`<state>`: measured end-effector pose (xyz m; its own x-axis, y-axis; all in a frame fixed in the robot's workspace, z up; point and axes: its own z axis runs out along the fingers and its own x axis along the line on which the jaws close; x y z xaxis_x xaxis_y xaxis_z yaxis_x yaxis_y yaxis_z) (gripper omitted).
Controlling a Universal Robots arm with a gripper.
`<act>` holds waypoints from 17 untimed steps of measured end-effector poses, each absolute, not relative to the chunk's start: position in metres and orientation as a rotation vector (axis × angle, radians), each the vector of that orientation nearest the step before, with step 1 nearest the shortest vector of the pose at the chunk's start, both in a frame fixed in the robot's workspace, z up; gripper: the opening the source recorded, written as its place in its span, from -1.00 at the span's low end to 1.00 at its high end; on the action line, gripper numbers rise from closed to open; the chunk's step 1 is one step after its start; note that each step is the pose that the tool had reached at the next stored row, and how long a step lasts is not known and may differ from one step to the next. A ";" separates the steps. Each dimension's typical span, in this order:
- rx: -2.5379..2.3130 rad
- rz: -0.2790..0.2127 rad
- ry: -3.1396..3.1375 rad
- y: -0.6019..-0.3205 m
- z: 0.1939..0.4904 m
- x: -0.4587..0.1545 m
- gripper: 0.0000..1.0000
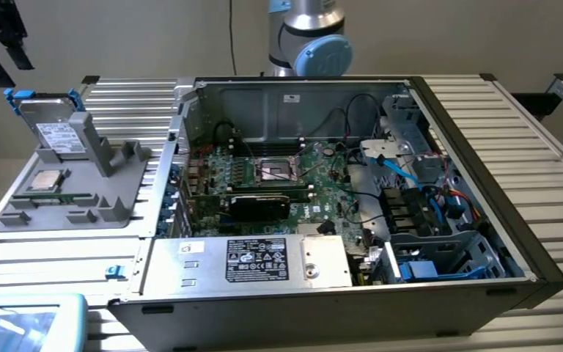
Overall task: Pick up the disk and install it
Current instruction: 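Pick up the disk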
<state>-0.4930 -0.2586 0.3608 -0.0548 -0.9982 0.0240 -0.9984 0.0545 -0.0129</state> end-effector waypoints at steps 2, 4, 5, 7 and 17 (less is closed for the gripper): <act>2.167 0.042 -2.262 -0.257 0.357 -0.493 0.25; 2.179 0.044 -2.249 -0.255 0.354 -0.493 0.25; 2.182 0.045 -2.245 -0.254 0.352 -0.493 0.25; 2.185 0.047 -2.240 -0.253 0.349 -0.494 0.25; 2.191 0.038 -2.219 -0.252 0.334 -0.496 0.25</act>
